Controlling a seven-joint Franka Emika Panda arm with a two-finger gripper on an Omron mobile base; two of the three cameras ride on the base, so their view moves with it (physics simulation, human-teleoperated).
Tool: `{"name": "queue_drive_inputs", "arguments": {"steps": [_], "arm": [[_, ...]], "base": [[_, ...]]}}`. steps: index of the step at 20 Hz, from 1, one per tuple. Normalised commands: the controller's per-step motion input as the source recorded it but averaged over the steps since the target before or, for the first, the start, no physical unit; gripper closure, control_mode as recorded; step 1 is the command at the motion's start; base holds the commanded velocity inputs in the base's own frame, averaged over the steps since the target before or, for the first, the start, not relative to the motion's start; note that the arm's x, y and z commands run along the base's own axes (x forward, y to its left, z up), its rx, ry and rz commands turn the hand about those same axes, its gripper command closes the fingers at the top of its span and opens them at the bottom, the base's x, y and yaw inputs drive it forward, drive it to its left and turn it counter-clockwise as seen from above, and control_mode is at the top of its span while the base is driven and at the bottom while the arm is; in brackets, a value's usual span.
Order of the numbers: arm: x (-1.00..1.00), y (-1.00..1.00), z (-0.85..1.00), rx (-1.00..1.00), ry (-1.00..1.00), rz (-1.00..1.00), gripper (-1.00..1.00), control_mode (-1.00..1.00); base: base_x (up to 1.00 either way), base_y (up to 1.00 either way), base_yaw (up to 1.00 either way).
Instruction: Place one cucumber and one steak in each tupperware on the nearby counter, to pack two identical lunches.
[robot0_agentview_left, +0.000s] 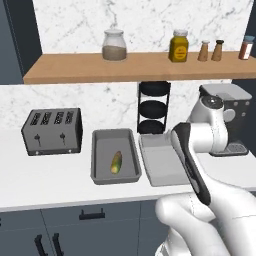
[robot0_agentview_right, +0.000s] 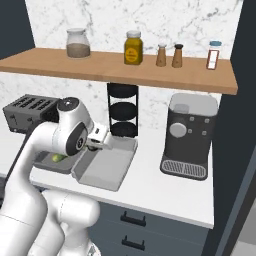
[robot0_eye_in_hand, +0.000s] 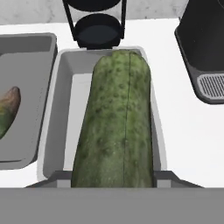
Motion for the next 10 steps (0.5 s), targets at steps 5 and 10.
{"name": "queue_drive_inputs", "arguments": {"steps": [5,10], "arm": [[0.58,0.01,-1.0,0.19,0.07,0.0,1.0,-1.0],[0.82,0.0,-0.88,-0.03,-0.02,0.0,1.0,-1.0]], "base": [[0.0,0.0,0.0],[0.0,0.0,0.0]]}}
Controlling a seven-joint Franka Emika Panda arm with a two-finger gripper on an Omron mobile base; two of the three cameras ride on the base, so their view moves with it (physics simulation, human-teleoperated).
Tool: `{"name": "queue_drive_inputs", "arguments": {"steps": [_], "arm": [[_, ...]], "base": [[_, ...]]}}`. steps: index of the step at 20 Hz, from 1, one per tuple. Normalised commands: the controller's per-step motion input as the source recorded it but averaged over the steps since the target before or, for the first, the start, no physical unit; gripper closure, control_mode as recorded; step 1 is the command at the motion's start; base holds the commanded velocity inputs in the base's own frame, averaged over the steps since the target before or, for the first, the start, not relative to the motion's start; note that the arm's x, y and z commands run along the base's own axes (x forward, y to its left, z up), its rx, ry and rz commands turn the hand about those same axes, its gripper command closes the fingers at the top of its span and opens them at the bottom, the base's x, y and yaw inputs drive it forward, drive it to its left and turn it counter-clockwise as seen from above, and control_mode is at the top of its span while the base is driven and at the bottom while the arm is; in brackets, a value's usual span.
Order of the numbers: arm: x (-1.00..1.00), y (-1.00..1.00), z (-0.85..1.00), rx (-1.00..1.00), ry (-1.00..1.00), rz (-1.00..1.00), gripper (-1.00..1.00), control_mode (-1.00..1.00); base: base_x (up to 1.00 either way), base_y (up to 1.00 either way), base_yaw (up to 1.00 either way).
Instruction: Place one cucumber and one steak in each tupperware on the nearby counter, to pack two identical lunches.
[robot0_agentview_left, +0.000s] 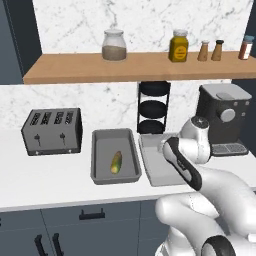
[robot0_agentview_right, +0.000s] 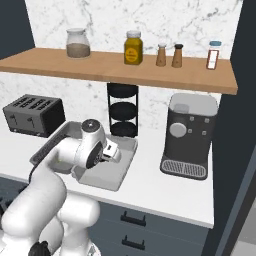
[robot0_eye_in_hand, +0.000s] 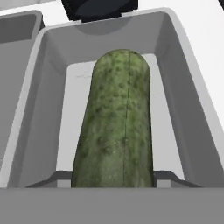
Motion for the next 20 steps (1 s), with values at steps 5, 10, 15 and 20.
{"name": "queue_drive_inputs", "arguments": {"steps": [5,10,15,20], "arm": [[0.86,0.0,-0.59,-0.09,0.0,-0.01,1.0,-1.0],[0.38,0.0,-0.15,-0.03,0.01,0.0,-1.0,-1.0],[0.26,0.0,-0.29,-0.01,0.06,0.0,-1.0,-1.0],[-0.08,0.01,0.21,0.0,0.06,-0.01,-1.0,-1.0]], "base": [[0.0,0.0,0.0],[0.0,0.0,0.0],[0.0,0.0,0.0],[0.0,0.0,0.0]]}}
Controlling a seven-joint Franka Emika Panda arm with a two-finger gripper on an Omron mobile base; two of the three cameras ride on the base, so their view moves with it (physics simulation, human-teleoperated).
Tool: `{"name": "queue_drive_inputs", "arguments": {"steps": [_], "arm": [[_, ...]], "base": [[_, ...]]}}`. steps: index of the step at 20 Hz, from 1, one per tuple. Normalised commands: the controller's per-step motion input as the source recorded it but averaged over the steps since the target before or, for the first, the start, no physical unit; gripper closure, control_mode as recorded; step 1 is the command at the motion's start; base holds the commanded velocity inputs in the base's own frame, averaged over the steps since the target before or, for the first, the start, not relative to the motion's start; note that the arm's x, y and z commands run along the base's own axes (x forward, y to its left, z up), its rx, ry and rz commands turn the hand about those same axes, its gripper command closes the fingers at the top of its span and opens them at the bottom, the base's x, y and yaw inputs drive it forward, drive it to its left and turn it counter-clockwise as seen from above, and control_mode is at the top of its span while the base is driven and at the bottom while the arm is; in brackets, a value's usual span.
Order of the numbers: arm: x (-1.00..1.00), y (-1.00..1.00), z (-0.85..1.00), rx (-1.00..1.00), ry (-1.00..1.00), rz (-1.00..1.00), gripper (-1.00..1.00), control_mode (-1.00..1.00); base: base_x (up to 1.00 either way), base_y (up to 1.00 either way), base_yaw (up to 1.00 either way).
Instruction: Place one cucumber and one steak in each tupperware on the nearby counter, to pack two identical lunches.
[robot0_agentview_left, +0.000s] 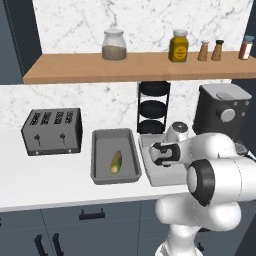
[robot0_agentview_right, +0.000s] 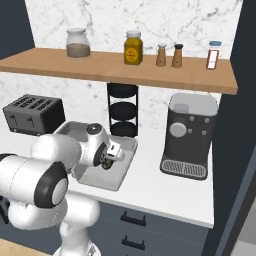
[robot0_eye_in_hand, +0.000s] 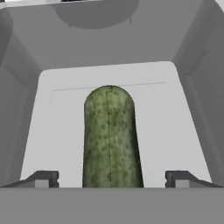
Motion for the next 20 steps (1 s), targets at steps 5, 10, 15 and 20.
{"name": "queue_drive_inputs", "arguments": {"steps": [5,10,15,20], "arm": [[-0.87,0.01,1.0,0.0,0.02,0.0,-1.0,-1.0],[-1.0,0.03,1.0,-0.02,0.0,0.0,-1.0,-1.0],[-1.0,0.1,0.65,-0.05,-0.07,0.03,-1.0,-1.0],[-1.0,0.03,0.53,-0.01,-0.29,0.11,-1.0,-1.0]], "base": [[0.0,0.0,0.0],[0.0,0.0,0.0],[0.0,0.0,0.0],[0.0,0.0,0.0]]}}
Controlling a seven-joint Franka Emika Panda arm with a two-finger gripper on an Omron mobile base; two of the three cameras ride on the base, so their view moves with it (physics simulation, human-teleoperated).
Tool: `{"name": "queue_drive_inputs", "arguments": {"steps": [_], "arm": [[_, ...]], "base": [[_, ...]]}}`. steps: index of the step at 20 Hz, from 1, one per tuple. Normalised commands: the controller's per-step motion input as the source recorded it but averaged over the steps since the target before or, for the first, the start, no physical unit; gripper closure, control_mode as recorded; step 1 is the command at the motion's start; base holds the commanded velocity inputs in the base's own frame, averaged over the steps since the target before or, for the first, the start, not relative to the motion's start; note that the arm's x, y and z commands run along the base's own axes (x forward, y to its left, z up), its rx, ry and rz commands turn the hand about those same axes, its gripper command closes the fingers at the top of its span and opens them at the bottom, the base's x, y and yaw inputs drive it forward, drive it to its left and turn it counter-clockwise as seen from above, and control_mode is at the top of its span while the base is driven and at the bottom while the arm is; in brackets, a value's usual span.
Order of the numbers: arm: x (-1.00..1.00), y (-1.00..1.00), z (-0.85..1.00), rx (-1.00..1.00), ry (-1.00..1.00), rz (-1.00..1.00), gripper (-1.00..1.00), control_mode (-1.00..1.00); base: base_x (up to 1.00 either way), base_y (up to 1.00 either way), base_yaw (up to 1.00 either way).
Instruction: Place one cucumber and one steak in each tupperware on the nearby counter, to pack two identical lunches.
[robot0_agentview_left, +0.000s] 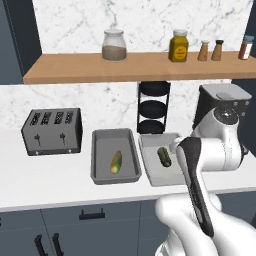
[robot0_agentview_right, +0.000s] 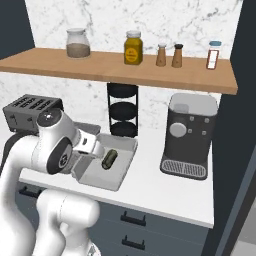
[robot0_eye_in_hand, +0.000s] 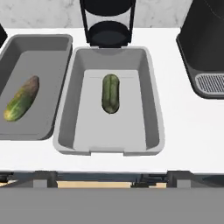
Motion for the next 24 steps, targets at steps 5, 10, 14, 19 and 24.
{"name": "queue_drive_inputs", "arguments": {"steps": [5,10,14,19,24], "arm": [[0.0,0.0,0.0,0.0,0.0,0.0,-1.0,1.0],[0.0,0.0,0.0,0.0,0.0,0.0,-1.0,1.0],[0.0,0.0,0.0,0.0,0.0,0.0,-1.0,1.0],[0.0,0.0,0.0,0.0,0.0,0.0,-1.0,1.0],[0.0,0.0,0.0,0.0,0.0,0.0,-1.0,1.0]], "base": [[-1.0,0.0,0.11],[-1.0,-0.49,-0.01],[-0.91,-1.0,-0.19],[-0.48,-1.0,-0.22],[-0.06,-1.0,-0.15]]}}
